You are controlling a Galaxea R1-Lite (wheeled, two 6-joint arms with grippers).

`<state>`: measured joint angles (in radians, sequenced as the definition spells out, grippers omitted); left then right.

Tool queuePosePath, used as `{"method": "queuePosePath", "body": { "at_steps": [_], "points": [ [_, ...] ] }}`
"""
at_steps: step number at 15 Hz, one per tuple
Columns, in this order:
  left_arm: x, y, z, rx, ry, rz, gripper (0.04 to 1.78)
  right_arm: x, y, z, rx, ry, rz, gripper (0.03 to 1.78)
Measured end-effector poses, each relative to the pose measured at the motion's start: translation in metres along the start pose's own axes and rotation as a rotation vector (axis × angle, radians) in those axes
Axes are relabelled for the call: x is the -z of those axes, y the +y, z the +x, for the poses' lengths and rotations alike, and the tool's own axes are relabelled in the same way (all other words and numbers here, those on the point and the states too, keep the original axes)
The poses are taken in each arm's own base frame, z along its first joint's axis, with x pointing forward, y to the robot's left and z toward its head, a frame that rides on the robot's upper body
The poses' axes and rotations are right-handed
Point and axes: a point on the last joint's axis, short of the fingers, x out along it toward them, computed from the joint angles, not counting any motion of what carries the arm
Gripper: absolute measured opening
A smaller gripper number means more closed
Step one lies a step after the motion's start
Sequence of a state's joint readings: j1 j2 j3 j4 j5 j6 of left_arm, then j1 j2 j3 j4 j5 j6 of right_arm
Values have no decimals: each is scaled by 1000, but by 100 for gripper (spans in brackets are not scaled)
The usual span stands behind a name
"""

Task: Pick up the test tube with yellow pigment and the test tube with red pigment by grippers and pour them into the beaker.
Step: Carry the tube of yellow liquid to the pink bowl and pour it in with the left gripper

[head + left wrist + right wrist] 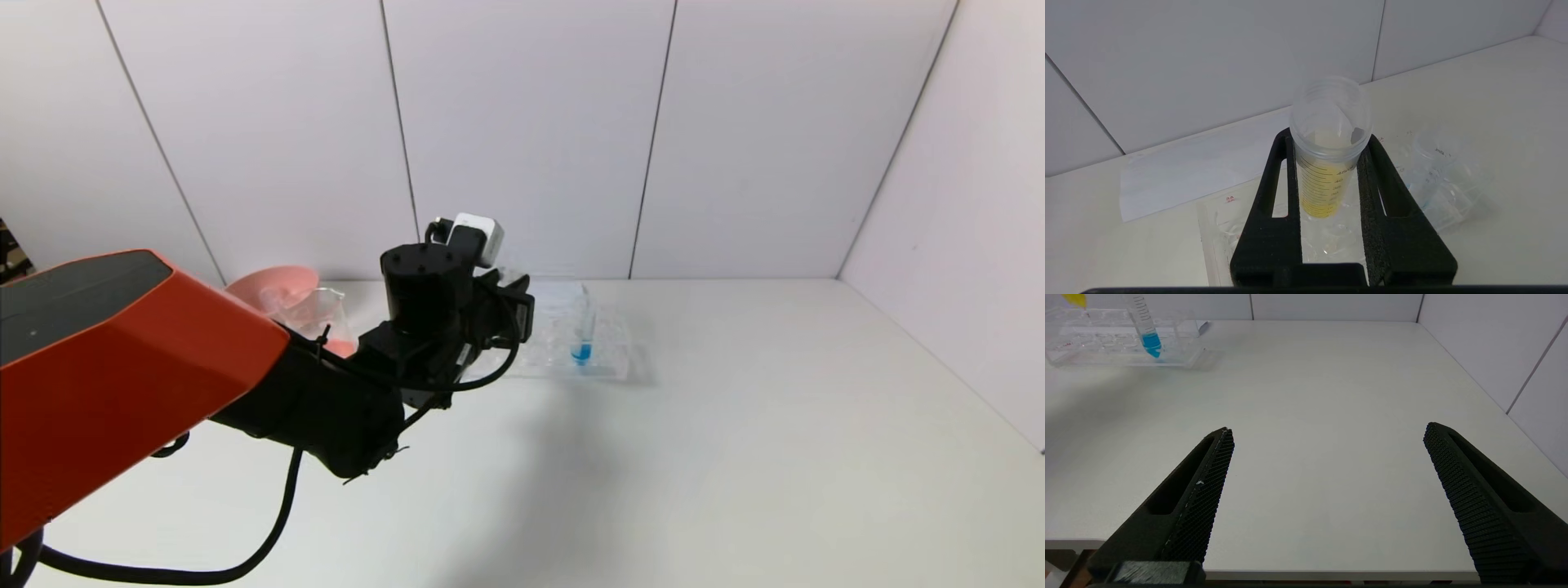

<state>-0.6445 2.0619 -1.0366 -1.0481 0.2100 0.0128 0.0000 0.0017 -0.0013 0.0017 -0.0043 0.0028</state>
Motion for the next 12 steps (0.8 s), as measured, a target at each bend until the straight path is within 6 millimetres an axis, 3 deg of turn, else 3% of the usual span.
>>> {"method": "queuePosePath", "body": {
  "at_steps": [6, 12],
  "points": [
    [-26, 4, -10, -2, -47, 29, 43, 0, 0, 0, 0, 0, 0, 170],
    [-50, 20, -21, -37, -46, 32, 43, 0, 0, 0, 0, 0, 0, 170]
  ]
}}
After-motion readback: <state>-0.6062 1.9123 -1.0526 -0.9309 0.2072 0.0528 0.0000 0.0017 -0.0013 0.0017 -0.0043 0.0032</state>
